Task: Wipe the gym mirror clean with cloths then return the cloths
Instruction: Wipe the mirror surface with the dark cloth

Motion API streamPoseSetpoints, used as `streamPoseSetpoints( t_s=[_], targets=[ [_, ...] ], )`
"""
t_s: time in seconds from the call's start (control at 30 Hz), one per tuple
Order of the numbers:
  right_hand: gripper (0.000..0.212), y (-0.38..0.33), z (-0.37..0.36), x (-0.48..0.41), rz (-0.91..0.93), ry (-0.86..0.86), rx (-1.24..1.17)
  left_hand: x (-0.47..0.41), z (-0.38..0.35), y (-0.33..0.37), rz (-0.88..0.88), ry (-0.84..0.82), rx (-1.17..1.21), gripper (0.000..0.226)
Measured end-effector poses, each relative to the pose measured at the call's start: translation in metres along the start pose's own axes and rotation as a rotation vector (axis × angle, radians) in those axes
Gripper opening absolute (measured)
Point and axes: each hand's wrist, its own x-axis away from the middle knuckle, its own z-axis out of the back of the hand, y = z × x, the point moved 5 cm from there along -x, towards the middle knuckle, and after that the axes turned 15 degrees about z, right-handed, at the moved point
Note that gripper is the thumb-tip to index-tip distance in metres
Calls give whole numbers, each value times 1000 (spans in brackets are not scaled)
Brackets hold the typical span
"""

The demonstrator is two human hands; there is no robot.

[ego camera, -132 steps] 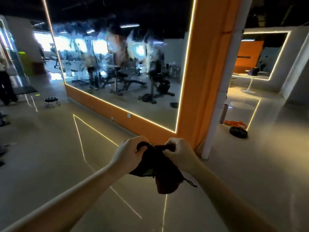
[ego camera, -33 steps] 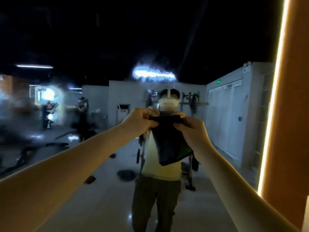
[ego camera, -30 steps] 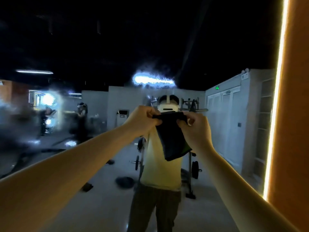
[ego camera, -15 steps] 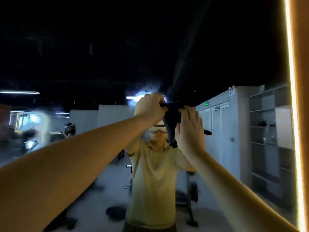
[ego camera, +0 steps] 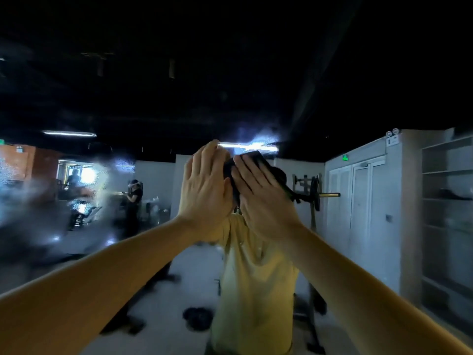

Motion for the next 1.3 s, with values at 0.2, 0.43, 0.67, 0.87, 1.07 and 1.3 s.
streamPoseSetpoints(
  t_s=[0.2,0.43,0.67,0.87,1.07,1.3],
  targets=[
    [64,97,25,46,-505,76,50,8,-18,-13,-29,-150,-203,76],
    [67,73,30,-26,-713,181,25,4,-4,-19,-53,-134,-83,73],
    [66,-12,-1,-34,-30,-46,11,8,14,-28,62,18,146,57],
    [63,129,34,100,-655,39,90,17,-20,-17,42,-164,-144,83],
    [65,88,28,66,-886,166,39,16,-20,-17,55,-201,-186,87],
    [60,-65,-8,0,-53,9,-110,64,1,-26,87,-83,62,64]
  ],
)
